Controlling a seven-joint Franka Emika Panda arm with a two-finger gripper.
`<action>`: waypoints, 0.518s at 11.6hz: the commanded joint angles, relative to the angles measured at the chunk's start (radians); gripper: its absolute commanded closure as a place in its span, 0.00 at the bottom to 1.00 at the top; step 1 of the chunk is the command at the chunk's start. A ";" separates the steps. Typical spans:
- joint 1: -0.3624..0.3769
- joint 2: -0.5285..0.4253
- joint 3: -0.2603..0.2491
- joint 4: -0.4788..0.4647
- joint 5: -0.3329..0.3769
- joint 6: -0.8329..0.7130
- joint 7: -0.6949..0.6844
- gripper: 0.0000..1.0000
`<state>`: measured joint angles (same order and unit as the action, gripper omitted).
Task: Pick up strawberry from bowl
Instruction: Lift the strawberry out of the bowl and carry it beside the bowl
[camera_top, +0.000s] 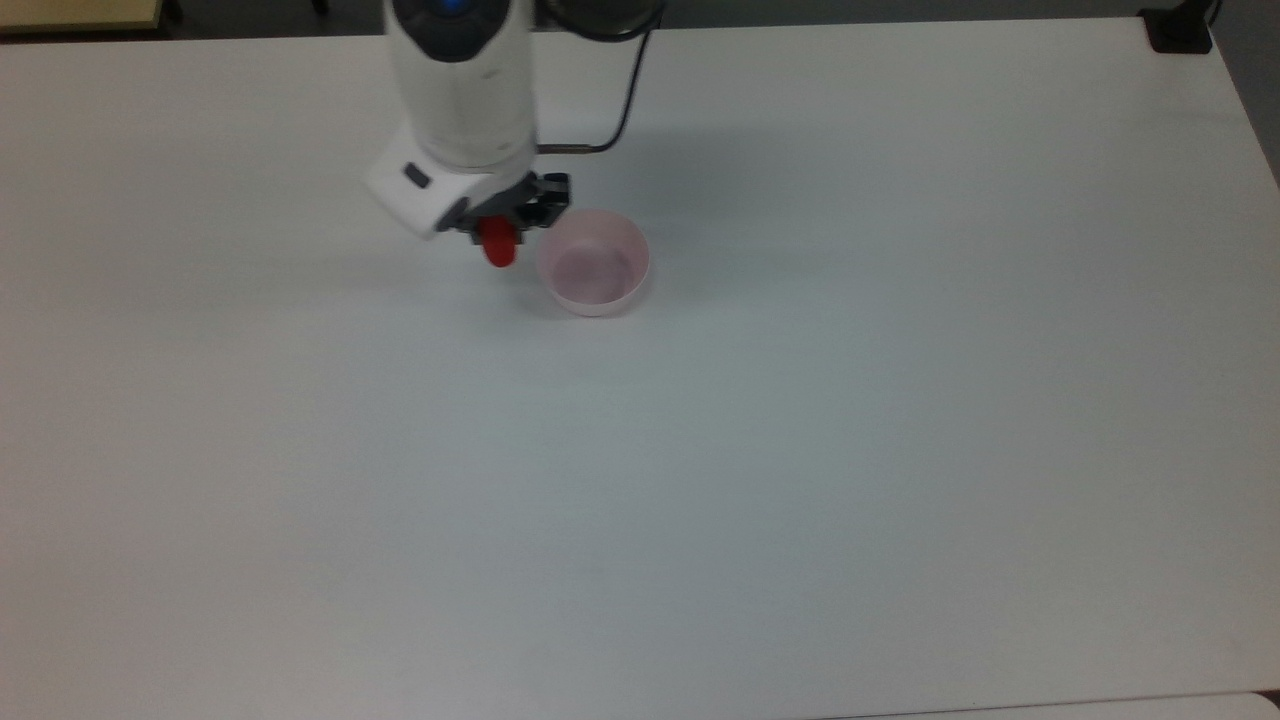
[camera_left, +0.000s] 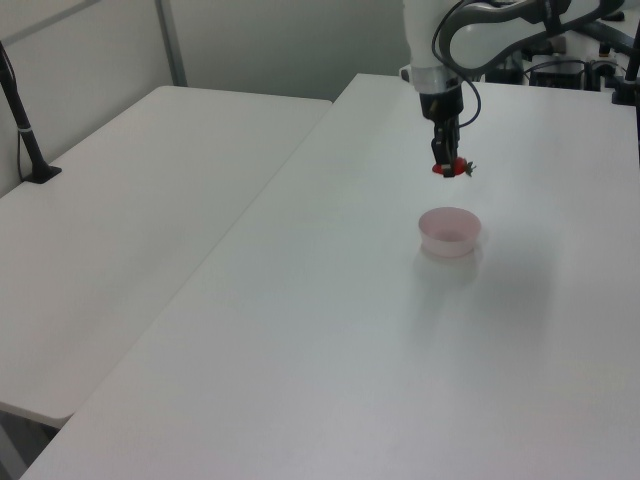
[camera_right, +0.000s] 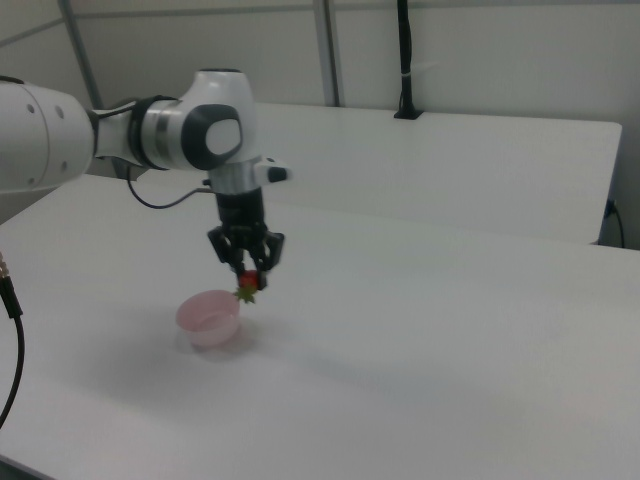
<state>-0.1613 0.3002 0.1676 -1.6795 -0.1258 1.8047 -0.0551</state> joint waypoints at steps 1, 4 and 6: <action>-0.104 0.016 0.001 0.006 -0.051 0.066 -0.084 0.61; -0.190 0.063 0.000 0.006 -0.115 0.182 -0.101 0.56; -0.204 0.065 -0.003 0.006 -0.127 0.202 -0.100 0.32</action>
<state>-0.3569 0.3622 0.1637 -1.6795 -0.2295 1.9842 -0.1458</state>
